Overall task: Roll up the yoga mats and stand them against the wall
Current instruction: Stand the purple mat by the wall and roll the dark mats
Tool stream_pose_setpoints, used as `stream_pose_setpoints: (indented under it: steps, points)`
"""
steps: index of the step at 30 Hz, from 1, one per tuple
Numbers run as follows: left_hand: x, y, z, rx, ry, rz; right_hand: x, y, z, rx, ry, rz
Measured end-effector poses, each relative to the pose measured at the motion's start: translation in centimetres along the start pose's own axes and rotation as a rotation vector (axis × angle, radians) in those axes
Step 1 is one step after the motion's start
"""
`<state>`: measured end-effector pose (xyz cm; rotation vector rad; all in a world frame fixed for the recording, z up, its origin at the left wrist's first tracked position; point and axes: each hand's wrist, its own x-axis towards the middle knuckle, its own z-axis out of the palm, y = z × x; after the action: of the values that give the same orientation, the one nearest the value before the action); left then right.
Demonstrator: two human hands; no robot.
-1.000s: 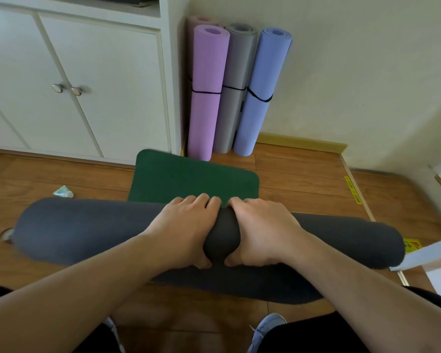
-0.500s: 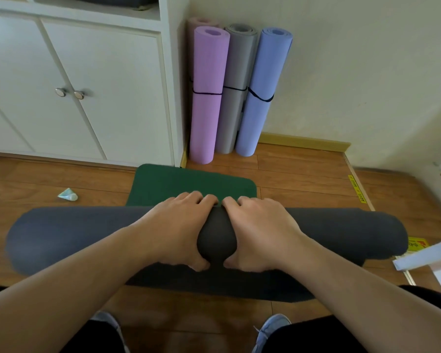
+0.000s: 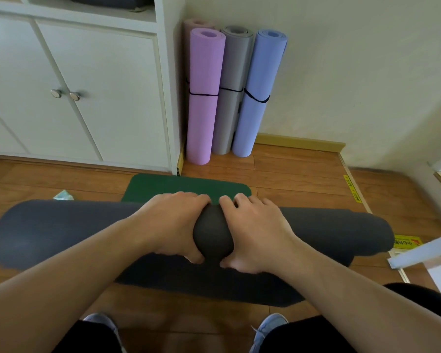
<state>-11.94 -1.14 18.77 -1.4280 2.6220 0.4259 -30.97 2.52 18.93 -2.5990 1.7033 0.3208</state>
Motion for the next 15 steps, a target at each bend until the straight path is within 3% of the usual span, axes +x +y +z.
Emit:
stream_pose_setpoints:
  steps: [3,8,15]
  points:
    - [-0.3,0.1,0.9,0.03,0.031,0.018,0.4,0.5,-0.2,0.025,0.016,-0.009]
    - [-0.2,0.6,2.5,0.227,0.131,0.007,0.8,0.8,-0.7,0.095,-0.1,0.054]
    - [0.5,0.4,1.1,0.033,0.076,-0.013,0.2,-0.5,-0.5,-0.012,0.002,-0.022]
